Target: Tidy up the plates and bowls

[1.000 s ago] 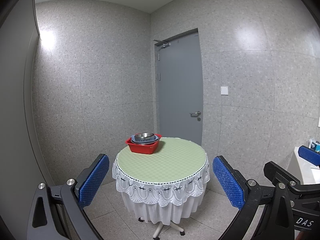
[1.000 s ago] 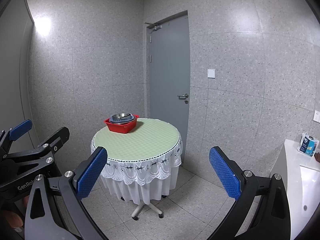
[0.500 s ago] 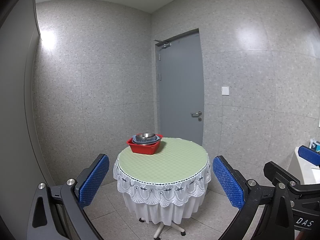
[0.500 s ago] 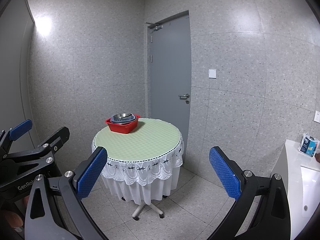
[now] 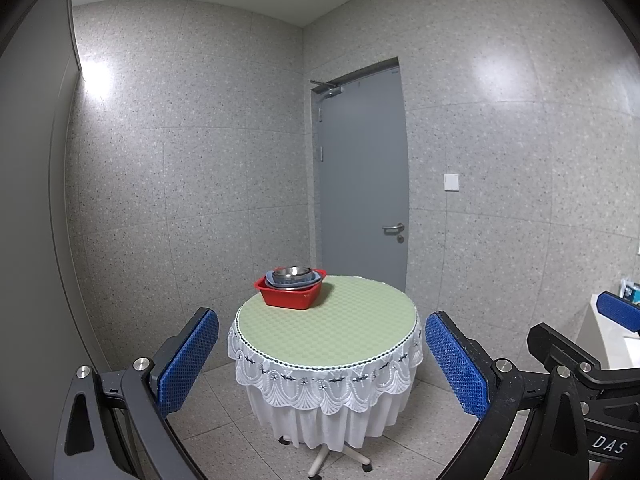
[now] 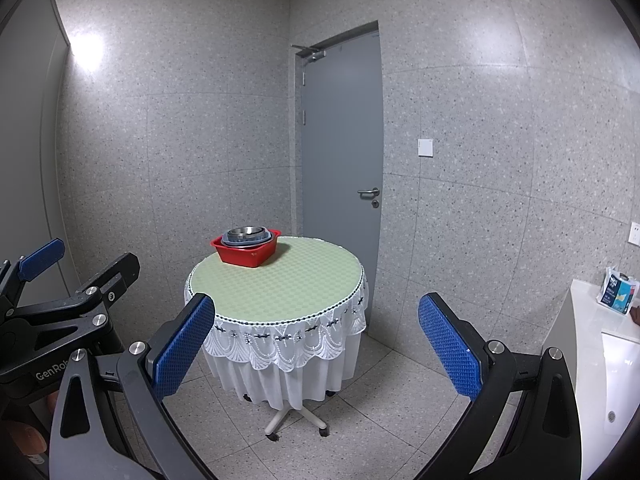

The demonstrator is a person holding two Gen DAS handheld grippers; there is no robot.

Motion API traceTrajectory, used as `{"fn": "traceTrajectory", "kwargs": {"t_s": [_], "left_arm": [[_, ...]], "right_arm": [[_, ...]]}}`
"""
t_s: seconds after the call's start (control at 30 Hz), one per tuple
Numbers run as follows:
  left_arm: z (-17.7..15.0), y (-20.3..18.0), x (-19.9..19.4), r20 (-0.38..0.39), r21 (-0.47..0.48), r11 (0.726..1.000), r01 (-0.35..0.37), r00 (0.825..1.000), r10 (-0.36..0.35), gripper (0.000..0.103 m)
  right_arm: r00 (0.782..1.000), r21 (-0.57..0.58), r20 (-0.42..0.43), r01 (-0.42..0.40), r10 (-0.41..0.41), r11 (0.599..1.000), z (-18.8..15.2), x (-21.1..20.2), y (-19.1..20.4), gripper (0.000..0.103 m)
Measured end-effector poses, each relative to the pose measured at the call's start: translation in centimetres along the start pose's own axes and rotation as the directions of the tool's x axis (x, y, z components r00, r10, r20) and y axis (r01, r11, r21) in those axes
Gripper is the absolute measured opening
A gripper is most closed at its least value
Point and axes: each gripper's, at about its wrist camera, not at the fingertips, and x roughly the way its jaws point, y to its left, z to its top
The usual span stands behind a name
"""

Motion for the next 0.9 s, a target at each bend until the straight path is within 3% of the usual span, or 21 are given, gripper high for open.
{"fn": "traceTrajectory", "kwargs": {"t_s": [0.9], "left_arm": [[-0.33,-0.18,-0.48,0.009,0.008,1.000,0.001,1.000,-0.001,0.102]], "right_arm": [[1.000,0.010,0.004,0.003,-0.003,1.000,-0.30,-0.68,-0.07,0.103]]}}
